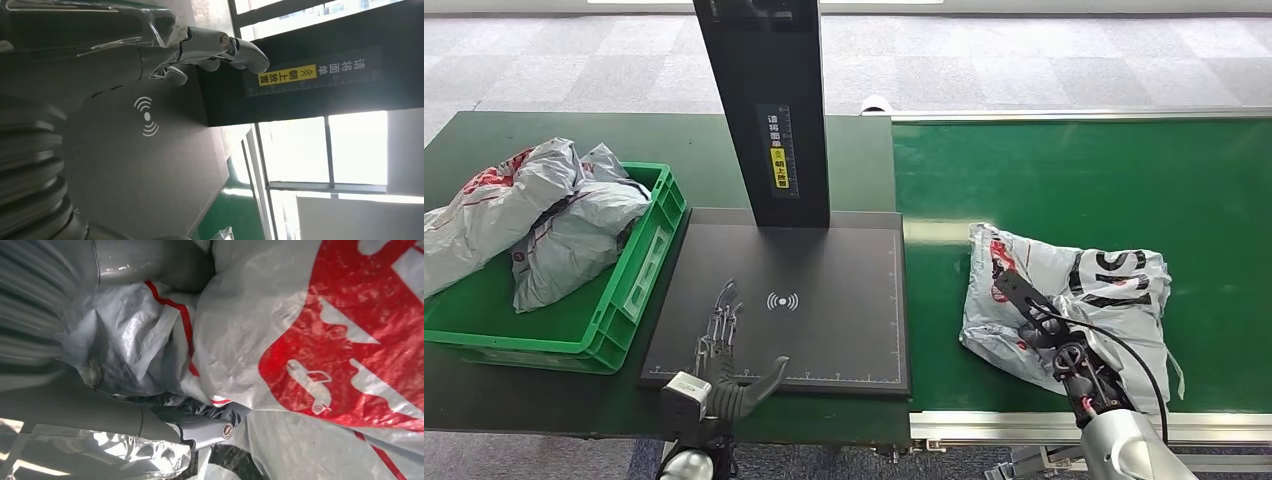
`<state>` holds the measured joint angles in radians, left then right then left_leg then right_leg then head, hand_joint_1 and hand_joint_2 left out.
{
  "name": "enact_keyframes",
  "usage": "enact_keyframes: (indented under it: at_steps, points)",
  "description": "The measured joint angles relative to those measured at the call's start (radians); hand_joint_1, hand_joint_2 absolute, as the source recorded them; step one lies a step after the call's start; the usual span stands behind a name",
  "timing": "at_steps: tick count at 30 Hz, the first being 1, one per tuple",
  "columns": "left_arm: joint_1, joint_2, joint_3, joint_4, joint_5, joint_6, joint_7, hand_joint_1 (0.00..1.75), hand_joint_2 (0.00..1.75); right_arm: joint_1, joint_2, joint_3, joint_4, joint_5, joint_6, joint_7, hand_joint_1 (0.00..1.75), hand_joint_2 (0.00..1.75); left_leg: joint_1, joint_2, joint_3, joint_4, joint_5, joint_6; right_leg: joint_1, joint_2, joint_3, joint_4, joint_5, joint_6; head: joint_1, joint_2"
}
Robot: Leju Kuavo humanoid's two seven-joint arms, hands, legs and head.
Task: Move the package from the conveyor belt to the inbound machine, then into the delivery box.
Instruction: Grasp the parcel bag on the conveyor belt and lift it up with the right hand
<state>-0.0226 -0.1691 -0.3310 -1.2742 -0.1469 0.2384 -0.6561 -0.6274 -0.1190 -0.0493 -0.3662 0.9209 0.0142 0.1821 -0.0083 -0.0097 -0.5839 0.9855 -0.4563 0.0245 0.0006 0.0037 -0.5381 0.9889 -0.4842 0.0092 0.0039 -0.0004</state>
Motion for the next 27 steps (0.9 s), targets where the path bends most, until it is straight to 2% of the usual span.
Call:
enact_keyframes:
  at_steps: [8,12,16,21,24,27]
  points:
    - [0.007,0.004,0.002,-0.011,-0.005,0.024,0.003,0.00,1.75,-0.014,0.025,0.004,0.000,0.024,-0.048,-0.031,1.75,1.75,0.000,0.000,0.000,0.000,0.000,0.000,0.000,0.000,0.001,0.000,0.000,0.000,0.000,0.000]
    - [0.034,0.008,0.014,-0.054,-0.021,0.063,-0.003,0.00,1.75,-0.004,0.050,0.004,-0.033,0.030,-0.145,-0.128,1.75,1.75,0.000,0.001,-0.001,0.000,0.000,0.000,0.000,0.001,0.000,0.001,0.000,0.000,0.000,0.000]
    - [0.090,0.019,0.055,-0.187,-0.066,0.134,-0.033,0.00,1.75,0.066,0.093,0.032,-0.268,-0.007,-0.181,-0.215,1.75,1.75,0.000,0.001,-0.002,0.000,0.000,0.000,0.000,0.001,-0.002,0.001,0.000,0.000,0.000,0.000]
    - [0.104,0.047,0.111,-0.365,-0.107,0.222,-0.043,0.00,1.75,0.154,0.126,0.165,-0.655,-0.122,-0.088,-0.238,1.75,1.75,0.001,0.001,-0.003,-0.001,0.000,-0.001,0.002,0.001,-0.003,0.001,-0.002,-0.003,0.000,0.000]
    - [0.073,0.056,0.137,-0.407,-0.107,0.234,-0.043,0.00,1.75,0.159,0.146,0.264,-0.757,-0.223,-0.017,-0.258,1.75,1.75,0.002,0.004,-0.002,-0.001,0.000,-0.002,0.002,0.003,-0.003,0.001,-0.002,-0.003,0.000,0.000]
    - [0.051,0.061,0.153,-0.425,-0.107,0.236,-0.043,0.00,1.75,0.161,0.161,0.338,-0.804,-0.262,-0.015,-0.271,1.75,1.75,0.002,0.001,-0.001,-0.001,0.001,-0.003,0.002,0.001,-0.002,0.001,-0.001,-0.003,0.000,0.000]
